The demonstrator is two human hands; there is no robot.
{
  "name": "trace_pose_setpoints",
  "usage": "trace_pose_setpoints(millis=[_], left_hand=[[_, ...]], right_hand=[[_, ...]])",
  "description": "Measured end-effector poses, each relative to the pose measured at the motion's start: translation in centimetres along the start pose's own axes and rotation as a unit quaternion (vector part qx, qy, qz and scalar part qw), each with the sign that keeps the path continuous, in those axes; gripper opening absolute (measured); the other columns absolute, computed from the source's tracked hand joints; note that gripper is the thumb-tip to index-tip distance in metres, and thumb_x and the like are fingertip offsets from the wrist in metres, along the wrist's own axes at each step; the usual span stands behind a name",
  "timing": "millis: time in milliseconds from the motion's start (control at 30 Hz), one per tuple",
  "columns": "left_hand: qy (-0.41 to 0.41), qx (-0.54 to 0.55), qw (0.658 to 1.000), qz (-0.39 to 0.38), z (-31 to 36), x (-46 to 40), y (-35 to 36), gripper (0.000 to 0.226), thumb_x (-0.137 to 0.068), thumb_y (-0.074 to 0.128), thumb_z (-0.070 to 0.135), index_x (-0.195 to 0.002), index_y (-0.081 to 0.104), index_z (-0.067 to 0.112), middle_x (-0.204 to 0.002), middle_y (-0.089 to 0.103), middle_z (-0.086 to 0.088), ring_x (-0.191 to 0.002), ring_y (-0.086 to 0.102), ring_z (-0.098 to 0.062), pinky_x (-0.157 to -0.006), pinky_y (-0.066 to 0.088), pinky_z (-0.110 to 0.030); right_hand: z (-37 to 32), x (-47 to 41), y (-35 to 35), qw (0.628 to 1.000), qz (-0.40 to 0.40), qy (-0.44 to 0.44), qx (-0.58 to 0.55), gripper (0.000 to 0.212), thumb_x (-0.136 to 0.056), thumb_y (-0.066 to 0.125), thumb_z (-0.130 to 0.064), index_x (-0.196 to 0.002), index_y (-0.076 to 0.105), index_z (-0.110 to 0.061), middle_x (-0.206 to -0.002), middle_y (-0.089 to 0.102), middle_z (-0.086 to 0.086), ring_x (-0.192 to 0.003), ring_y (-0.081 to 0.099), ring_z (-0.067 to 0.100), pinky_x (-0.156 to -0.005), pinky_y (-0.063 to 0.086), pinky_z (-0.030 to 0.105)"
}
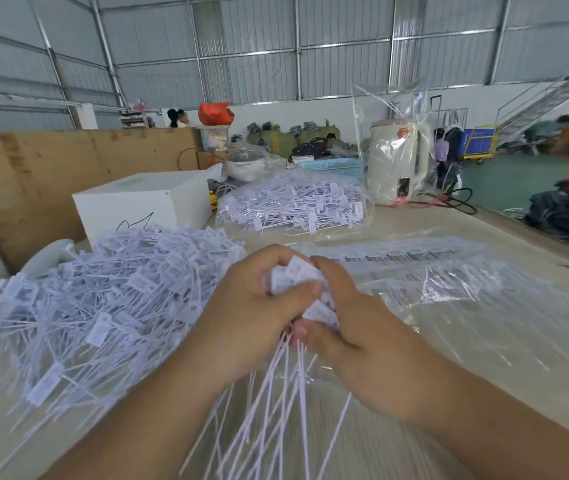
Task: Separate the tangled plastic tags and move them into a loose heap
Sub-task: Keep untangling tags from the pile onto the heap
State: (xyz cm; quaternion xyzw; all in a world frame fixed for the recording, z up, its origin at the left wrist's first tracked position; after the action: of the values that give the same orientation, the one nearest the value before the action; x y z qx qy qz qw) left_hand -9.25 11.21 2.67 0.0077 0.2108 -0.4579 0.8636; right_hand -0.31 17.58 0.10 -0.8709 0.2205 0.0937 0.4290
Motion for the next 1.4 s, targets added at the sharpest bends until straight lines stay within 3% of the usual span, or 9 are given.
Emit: trace_pose_setpoints(millis=[133,267,433,500,600,867,1100,1233,1400], left_hand=[[-0.007,0.005,1.000,-0.030,0.2,0.4,0.1,0.005,-0.080,0.073,0.022,-0.084,0.071,0.020,-0.077,0.074,-0.004,-0.064,0.069,-0.015,-0.051,0.052,-0.022],[-0.020,-0.002,0.997,-0.070,-0.3,0.5,0.4,0.025,-0.066,0.086,0.026,-0.084,0.070,0.021,-0.084,0.075,-0.007,-0.072,0.070,-0.020,-0.057,0.055,-0.029],[-0.020,0.071,0.997,-0.009,-0.7,0.1,-1.0,0.027,-0.056,0.082,0.027,-0.080,0.072,0.022,-0.083,0.075,-0.012,-0.069,0.073,-0.024,-0.054,0.055,-0.028],[-0.024,0.092,0.995,0.022,-0.8,0.0,-1.6,0.026,-0.053,0.081,0.029,-0.076,0.072,0.024,-0.078,0.075,-0.011,-0.061,0.071,-0.024,-0.050,0.055,-0.030],[-0.015,0.085,0.995,0.045,-0.8,0.1,-1.8,0.023,-0.054,0.079,0.030,-0.076,0.072,0.026,-0.077,0.074,-0.007,-0.061,0.069,-0.021,-0.050,0.054,-0.030],[-0.145,0.260,0.941,0.160,-3.0,0.1,-3.5,0.024,-0.074,0.072,0.013,-0.096,0.061,0.016,-0.077,0.073,-0.002,-0.058,0.065,-0.014,-0.052,0.056,-0.027],[-0.094,0.133,0.987,-0.009,-1.9,0.5,0.4,0.017,-0.076,0.076,0.017,-0.092,0.071,0.017,-0.079,0.073,-0.009,-0.058,0.068,-0.019,-0.047,0.052,-0.028],[-0.113,0.115,0.986,-0.046,-2.5,0.7,0.9,0.017,-0.086,0.071,0.019,-0.102,0.070,0.015,-0.090,0.073,-0.016,-0.070,0.067,-0.025,-0.057,0.056,-0.034],[-0.118,0.132,0.984,-0.034,-2.9,0.8,1.8,0.020,-0.087,0.065,0.017,-0.103,0.065,0.005,-0.076,0.068,-0.009,-0.053,0.058,-0.017,-0.043,0.048,-0.024]], right_hand=[[0.5,0.1,0.1,0.999,0.000,0.029,0.034,0.074,-0.095,0.049,-0.052,-0.149,-0.001,-0.044,-0.083,0.062,-0.013,-0.068,0.058,-0.005,-0.062,0.045,0.020],[0.1,0.1,-0.2,1.000,0.012,0.024,-0.006,0.081,-0.093,0.057,-0.048,-0.151,0.000,-0.042,-0.109,0.069,-0.009,-0.092,0.066,0.004,-0.085,0.053,0.034],[0.5,0.2,-0.2,0.997,-0.007,0.045,-0.055,0.076,-0.090,0.060,-0.052,-0.150,0.016,-0.037,-0.106,0.069,-0.008,-0.085,0.066,0.005,-0.079,0.055,0.033],[0.7,0.2,-0.8,0.998,-0.018,0.051,-0.039,0.035,-0.093,0.058,-0.049,-0.118,0.054,-0.025,-0.087,0.067,-0.007,-0.069,0.063,0.010,-0.068,0.052,0.038],[1.1,0.3,-1.3,0.996,-0.009,0.056,-0.066,0.033,-0.096,0.056,-0.039,-0.070,0.052,-0.019,-0.058,0.050,-0.008,-0.053,0.046,0.009,-0.056,0.039,0.033],[2.2,1.2,-7.4,0.917,0.313,0.033,-0.246,0.045,-0.096,0.052,-0.046,-0.066,0.050,-0.013,-0.050,0.034,-0.012,-0.042,0.031,0.004,-0.041,0.029,0.011],[1.5,-0.2,-2.4,0.961,0.090,-0.001,-0.263,0.018,-0.086,0.053,-0.048,-0.100,0.055,-0.036,-0.055,0.043,0.002,-0.051,0.032,0.018,-0.045,0.028,0.029],[1.2,-0.1,-2.2,0.968,0.110,-0.008,-0.225,0.012,-0.093,0.050,-0.039,-0.101,0.053,-0.030,-0.048,0.042,-0.009,-0.042,0.030,0.009,-0.042,0.027,0.020],[1.7,-0.3,-2.0,0.973,0.155,0.012,-0.168,0.017,-0.098,0.047,-0.034,-0.087,0.055,-0.023,-0.051,0.039,-0.009,-0.046,0.034,0.008,-0.047,0.029,0.022]])
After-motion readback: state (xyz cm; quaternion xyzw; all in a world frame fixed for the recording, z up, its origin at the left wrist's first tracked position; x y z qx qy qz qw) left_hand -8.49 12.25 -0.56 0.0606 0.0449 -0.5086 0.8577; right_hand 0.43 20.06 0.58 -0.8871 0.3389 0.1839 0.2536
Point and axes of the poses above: each hand's wrist, its own x-axis away from the middle knuckle, its own y-axis out of the palm, z = x × y, the point moved 8 cm from there along -x, towards the middle knuckle
